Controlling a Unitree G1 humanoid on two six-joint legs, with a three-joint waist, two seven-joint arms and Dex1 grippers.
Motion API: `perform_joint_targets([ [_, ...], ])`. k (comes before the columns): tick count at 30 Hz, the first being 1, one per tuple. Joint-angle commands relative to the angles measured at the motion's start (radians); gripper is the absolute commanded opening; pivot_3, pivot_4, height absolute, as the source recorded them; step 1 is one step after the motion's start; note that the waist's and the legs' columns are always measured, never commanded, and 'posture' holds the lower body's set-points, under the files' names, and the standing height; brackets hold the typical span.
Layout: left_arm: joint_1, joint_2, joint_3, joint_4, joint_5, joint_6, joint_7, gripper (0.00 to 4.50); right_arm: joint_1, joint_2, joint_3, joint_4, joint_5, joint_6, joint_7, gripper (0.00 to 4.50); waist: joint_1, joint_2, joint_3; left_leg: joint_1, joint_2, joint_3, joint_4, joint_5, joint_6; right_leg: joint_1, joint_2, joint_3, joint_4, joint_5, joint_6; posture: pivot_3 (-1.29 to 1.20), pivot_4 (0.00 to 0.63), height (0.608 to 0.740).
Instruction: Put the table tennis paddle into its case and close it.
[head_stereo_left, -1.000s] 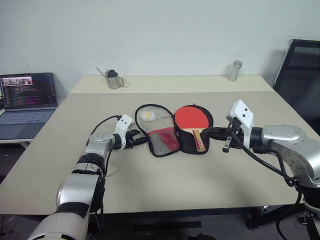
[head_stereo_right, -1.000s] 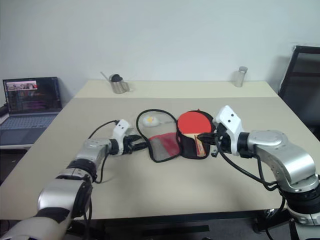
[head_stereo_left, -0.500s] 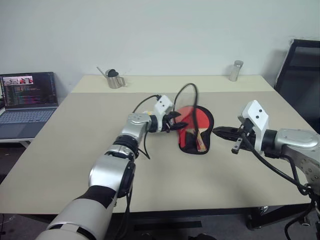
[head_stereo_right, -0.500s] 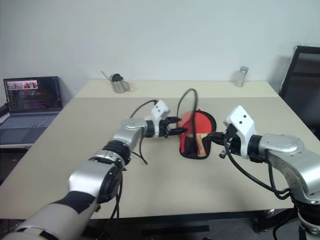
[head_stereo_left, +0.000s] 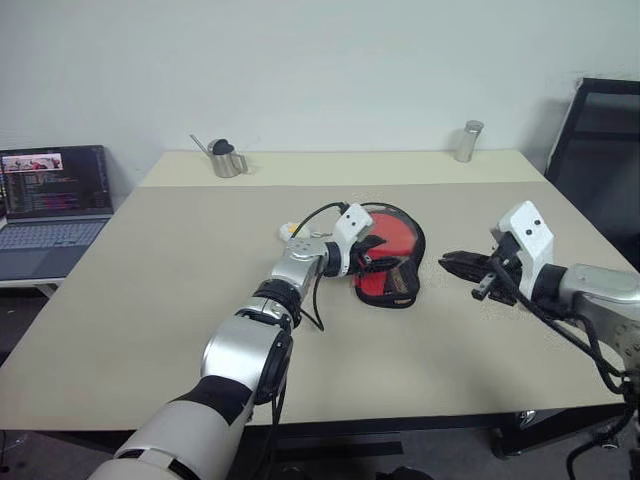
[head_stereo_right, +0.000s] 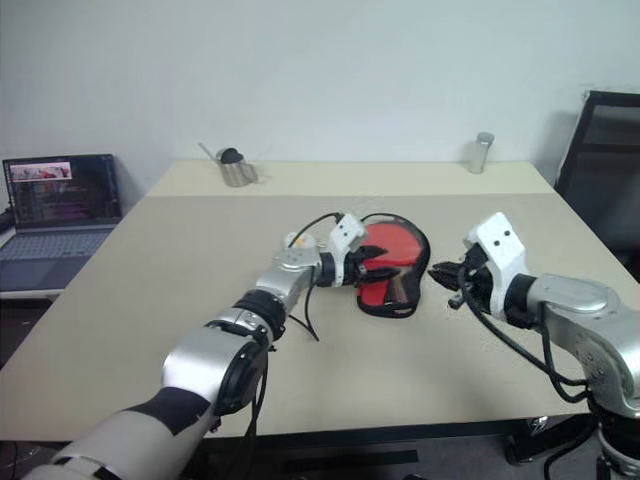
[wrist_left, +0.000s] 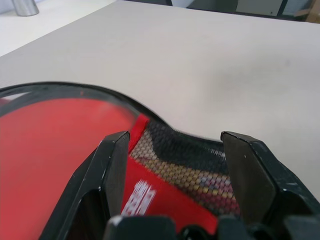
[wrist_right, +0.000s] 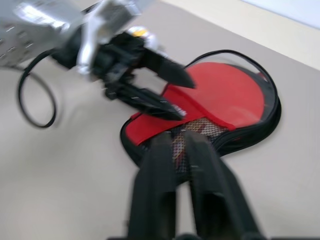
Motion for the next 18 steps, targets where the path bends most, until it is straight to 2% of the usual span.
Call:
perform_joint_targets([
  [1,0.012,0.069,0.039,-0.064,-0.048,-0.038,-0.081,3.17,-0.061,0.049,0.021,0.087,-0.032,-0.027,-0.055,1.73,-0.004,0.0,0.0,0.0,0.0,0.0,0.0,0.0,0.0,0.0,0.0,0.0,0.0,0.0,0.0,0.0,0.15,0.74],
  [4,0.045,0.143,0.068,-0.108,-0.081,-0.033,-0.141,3.17,-0.105,0.096,0.059,0.198,-0.07,-0.053,-0.078,2.76,-0.003,0.0,0.0,0.001,0.0,0.001,0.0,0.0,0.0,0.0,0.001,0.0,0.001,0.001,-0.001,0.0,0.15,0.74],
  [10,0.146,0.301,0.115,-0.233,-0.136,0.017,-0.151,3.17,-0.214,0.23,0.11,0.5,-0.175,-0.165,-0.147,2.76,-0.006,0.0,0.0,0.002,0.0,0.002,0.0,0.0,0.0,0.0,0.001,0.0,0.001,0.001,-0.001,0.0,0.15,0.74],
  [18,0.284,0.356,0.114,-0.503,-0.189,0.14,-0.132,3.17,-0.332,0.349,0.096,0.868,-0.269,-0.33,-0.187,2.76,0.002,0.0,0.0,-0.001,0.001,0.001,0.002,0.0,0.0,0.0,-0.001,0.001,0.001,0.004,-0.006,0.0,0.15,0.74],
])
